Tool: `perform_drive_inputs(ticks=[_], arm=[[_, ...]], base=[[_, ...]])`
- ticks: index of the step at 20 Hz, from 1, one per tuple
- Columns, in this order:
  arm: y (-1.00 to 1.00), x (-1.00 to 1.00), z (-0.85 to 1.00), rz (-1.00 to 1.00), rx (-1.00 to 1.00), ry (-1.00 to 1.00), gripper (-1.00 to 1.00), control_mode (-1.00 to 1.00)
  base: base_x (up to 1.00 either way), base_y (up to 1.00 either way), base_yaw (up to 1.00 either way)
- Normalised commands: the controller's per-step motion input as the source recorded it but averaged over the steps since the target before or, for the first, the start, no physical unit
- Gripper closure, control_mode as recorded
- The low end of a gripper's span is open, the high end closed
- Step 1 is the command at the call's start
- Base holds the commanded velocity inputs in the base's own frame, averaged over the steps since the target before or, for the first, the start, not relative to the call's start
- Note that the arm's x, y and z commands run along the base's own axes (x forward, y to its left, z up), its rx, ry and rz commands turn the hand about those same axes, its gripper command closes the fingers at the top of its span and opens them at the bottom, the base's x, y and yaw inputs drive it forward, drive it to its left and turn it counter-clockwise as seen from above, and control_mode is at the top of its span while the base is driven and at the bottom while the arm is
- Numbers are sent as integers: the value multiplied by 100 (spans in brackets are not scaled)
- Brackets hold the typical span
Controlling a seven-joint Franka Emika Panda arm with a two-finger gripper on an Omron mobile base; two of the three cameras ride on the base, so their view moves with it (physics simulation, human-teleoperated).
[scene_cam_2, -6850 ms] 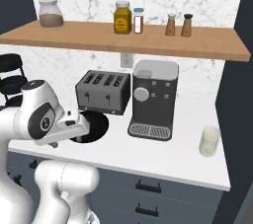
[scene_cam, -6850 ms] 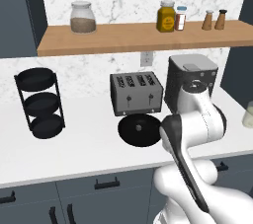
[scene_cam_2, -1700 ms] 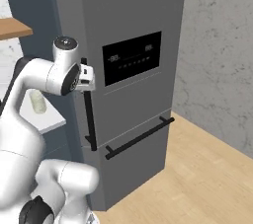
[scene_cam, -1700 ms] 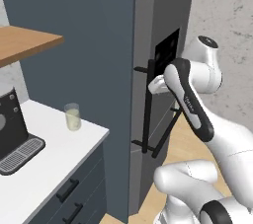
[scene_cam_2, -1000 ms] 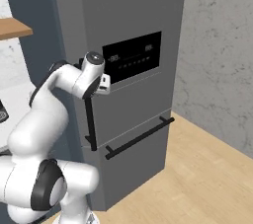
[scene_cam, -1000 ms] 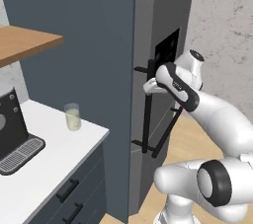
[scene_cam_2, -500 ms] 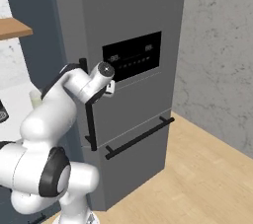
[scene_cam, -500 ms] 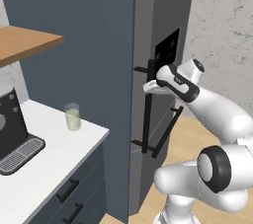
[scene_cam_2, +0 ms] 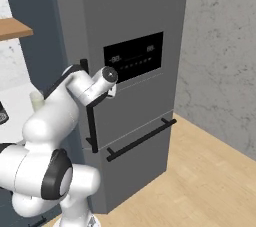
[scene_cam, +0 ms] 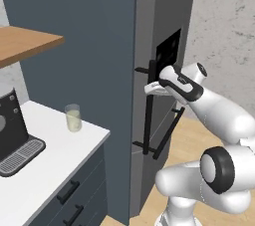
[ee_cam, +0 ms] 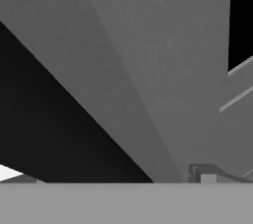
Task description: Grab a lemon wedge from the fridge and one ice cube from the ice bowl, and put them in the glass of lemonade.
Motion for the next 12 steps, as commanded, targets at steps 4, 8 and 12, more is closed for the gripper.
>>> perform_drive_inputs(ticks=[4, 8, 12], arm=[[31, 5, -21, 8, 1, -6, -100, -100], [40, 0, -12, 11, 0, -9, -100, -100], [31, 0, 0, 2, 0, 1, -100, -100]], base=[[0, 0, 0], [0, 0, 0], [0, 0, 0]])
